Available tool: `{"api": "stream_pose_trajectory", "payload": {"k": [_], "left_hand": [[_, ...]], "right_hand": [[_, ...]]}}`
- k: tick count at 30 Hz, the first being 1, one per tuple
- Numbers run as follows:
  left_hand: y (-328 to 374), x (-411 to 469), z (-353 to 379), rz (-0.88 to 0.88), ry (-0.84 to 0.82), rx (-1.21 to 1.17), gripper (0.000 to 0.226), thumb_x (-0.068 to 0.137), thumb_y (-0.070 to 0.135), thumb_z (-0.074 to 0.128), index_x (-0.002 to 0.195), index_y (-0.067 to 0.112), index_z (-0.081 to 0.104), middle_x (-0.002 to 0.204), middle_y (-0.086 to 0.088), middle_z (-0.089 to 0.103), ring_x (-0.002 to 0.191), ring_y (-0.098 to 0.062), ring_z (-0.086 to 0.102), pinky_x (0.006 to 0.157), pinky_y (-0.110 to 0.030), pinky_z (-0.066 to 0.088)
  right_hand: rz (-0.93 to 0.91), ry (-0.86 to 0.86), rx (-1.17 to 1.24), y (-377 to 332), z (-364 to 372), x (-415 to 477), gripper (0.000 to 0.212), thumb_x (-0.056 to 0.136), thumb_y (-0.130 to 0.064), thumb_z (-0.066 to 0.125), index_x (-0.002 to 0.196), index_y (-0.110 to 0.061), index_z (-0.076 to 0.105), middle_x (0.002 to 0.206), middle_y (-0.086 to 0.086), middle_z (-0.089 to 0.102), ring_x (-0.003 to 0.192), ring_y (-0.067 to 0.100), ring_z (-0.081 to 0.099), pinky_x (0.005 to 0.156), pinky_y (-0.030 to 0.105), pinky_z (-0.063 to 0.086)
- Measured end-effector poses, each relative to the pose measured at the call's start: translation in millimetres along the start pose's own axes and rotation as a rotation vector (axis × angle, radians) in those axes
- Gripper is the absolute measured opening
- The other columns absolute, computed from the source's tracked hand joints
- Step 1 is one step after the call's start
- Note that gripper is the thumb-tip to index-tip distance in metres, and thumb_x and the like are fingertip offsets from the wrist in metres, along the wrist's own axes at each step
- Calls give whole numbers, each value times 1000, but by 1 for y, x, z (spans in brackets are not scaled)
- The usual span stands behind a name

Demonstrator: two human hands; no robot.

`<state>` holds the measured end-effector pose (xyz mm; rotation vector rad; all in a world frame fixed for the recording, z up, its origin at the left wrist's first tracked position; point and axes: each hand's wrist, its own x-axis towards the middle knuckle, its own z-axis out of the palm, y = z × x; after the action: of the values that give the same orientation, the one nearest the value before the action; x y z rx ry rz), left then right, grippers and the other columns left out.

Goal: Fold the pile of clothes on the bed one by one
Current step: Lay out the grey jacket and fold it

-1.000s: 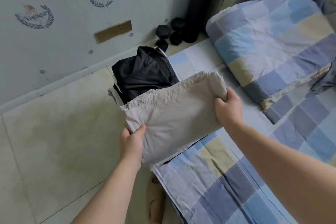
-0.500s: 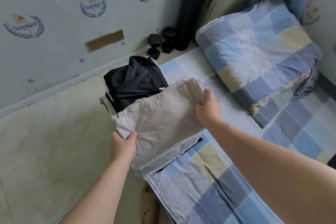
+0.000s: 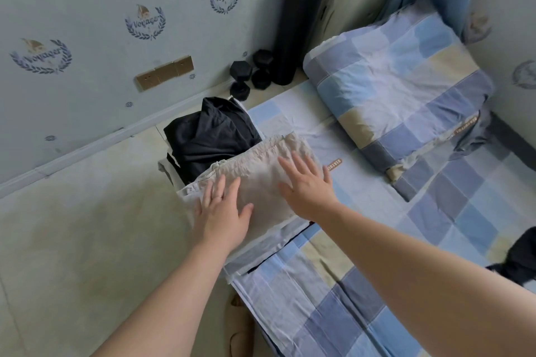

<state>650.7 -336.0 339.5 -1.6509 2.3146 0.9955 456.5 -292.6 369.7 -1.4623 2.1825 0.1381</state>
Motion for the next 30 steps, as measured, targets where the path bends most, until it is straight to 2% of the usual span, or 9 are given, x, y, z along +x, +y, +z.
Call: {"api": "stream_pose_trajectory", "payload": {"k": [3, 7, 11, 14, 18, 21, 26, 30], "left_hand": [[52, -17, -28, 149, 29, 0, 64, 103, 52, 37, 160, 35, 12, 169, 6, -3, 155, -19, -11, 125, -46, -3], [148, -40, -58, 341, 44, -21, 63, 103, 52, 38, 160, 35, 14, 170, 5, -1, 155, -19, -7, 125, -48, 5], [244, -71, -68, 525, 55, 3, 63, 102, 51, 39, 159, 35, 17, 170, 3, 3, 155, -21, -3, 124, -47, 7], [343, -118, -59, 711, 73, 45, 64, 102, 51, 42, 159, 34, 20, 170, 2, 6, 155, -22, 0, 124, -47, 7], [451, -202, -26, 934, 62, 144, 65, 102, 53, 40, 159, 38, 15, 170, 4, 4, 156, -21, -2, 124, -48, 4], [506, -256, 10, 1032, 47, 245, 66, 101, 57, 40, 160, 40, 13, 170, 6, 2, 156, -20, -4, 124, -48, 4], [577, -328, 88, 1169, -22, 447, 67, 101, 61, 36, 158, 45, 6, 169, 10, -6, 155, -18, -10, 124, -47, 1], [615, -361, 148, 1241, -86, 572, 68, 101, 63, 32, 159, 44, 2, 169, 9, -9, 155, -19, -13, 124, -48, -1]], "right_hand": [[130, 74, 89, 22, -42, -52, 59, 106, -53, 28, 159, -43, 4, 169, -8, -7, 155, 22, -11, 124, 53, -6], [298, 229, 159, 72, -101, -135, 60, 105, -53, 29, 159, -41, 5, 168, -10, -8, 155, 21, -10, 124, 51, -5], [418, 371, 176, 128, -138, -212, 61, 105, -52, 31, 159, -41, 5, 169, -9, -7, 155, 22, -10, 124, 53, -4], [556, 498, 197, 186, -164, -291, 62, 105, -52, 31, 159, -41, 3, 169, -9, -7, 155, 22, -9, 123, 53, -3], [683, 619, 249, 265, -171, -396, 64, 104, -51, 34, 159, -42, 3, 168, -11, -8, 155, 21, -10, 122, 54, -4], [746, 670, 279, 316, -161, -467, 66, 103, -51, 36, 159, -42, 3, 168, -11, -8, 155, 21, -10, 122, 55, -3], [850, 701, 310, 389, -129, -568, 66, 103, -50, 36, 160, -40, 4, 169, -10, -6, 155, 22, -9, 121, 55, -5], [948, 656, 326, 439, -93, -622, 66, 103, -50, 34, 160, -39, 2, 169, -8, -6, 155, 24, -9, 121, 56, -6]]}}
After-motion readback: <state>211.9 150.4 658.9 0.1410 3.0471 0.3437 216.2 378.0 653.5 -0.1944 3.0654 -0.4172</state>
